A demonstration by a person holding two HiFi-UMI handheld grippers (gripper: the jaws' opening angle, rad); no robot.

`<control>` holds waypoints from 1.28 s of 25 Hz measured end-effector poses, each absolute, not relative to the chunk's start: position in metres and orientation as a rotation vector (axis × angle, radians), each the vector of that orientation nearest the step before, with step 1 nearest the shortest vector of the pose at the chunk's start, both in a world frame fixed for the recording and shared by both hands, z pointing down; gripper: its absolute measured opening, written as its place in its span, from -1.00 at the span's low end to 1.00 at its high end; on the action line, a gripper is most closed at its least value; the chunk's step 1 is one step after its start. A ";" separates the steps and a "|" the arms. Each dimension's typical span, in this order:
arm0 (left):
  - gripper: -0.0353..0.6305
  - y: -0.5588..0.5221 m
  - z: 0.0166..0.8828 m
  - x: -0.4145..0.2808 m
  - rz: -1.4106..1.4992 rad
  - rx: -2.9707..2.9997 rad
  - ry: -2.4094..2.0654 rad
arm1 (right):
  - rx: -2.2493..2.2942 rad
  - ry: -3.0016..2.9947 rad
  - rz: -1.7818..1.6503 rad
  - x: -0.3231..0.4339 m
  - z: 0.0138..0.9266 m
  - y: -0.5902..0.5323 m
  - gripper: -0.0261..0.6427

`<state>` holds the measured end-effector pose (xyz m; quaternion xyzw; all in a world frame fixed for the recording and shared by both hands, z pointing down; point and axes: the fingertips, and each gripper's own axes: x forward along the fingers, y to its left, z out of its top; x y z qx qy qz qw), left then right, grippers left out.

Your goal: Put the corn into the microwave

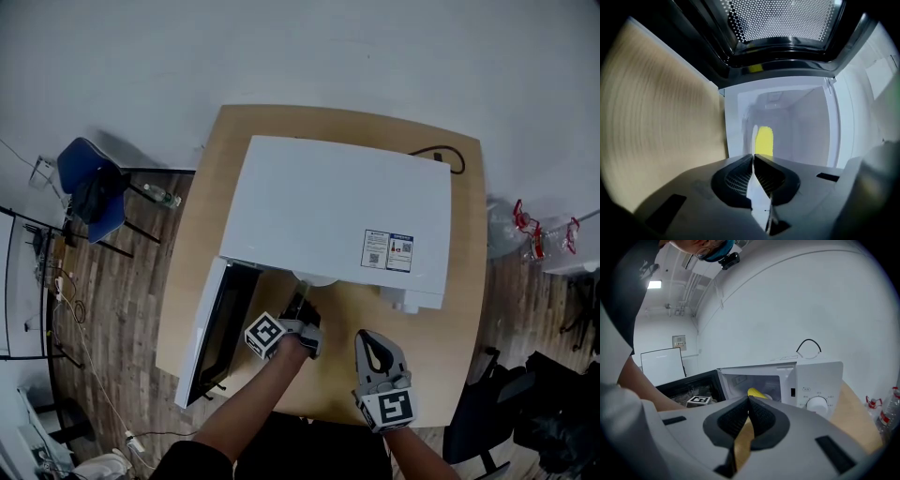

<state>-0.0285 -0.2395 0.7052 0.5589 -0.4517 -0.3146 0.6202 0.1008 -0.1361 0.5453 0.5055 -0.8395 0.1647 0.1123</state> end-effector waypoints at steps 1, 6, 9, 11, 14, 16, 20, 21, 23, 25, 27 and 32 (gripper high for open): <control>-0.82 -0.242 0.705 -0.028 -0.731 1.284 -1.041 | 1.484 -2.461 0.486 0.102 0.546 -0.136 -0.74; -0.82 -0.252 0.707 -0.022 -0.776 1.253 -1.054 | 1.479 -2.434 0.483 0.107 0.552 -0.137 -0.74; -0.82 -0.258 0.709 -0.021 -0.779 1.249 -1.058 | 1.480 -2.427 0.480 0.107 0.553 -0.140 -0.74; -0.82 -0.260 0.709 -0.021 -0.770 1.256 -1.055 | 1.481 -2.434 0.479 0.106 0.552 -0.142 -0.74; -0.82 -0.258 0.708 -0.021 -0.722 1.287 -1.047 | 1.482 -2.435 0.489 0.105 0.553 -0.141 -0.74; -0.82 -0.253 0.703 -0.017 -0.638 1.352 -1.043 | 1.478 -2.431 0.494 0.105 0.554 -0.139 -0.74; -0.82 -0.244 0.696 -0.004 -0.537 1.415 -1.016 | 1.480 -2.424 0.493 0.106 0.555 -0.135 -0.74; -0.82 -0.243 0.697 -0.002 -0.529 1.412 -1.016 | 1.485 -2.422 0.496 0.107 0.555 -0.135 -0.74; -0.82 -0.245 0.700 0.002 -0.516 1.403 -1.019 | 1.497 -2.419 0.503 0.109 0.555 -0.134 -0.74; -0.82 -0.247 0.703 0.007 -0.502 1.395 -1.014 | 1.511 -2.415 0.507 0.113 0.554 -0.133 -0.74; -0.84 -0.249 0.706 0.014 -0.475 1.396 -1.004 | 1.519 -2.407 0.510 0.118 0.555 -0.133 -0.74; -0.85 -0.254 0.708 0.024 -0.473 1.397 -1.005 | 1.517 -2.392 0.505 0.128 0.559 -0.132 -0.74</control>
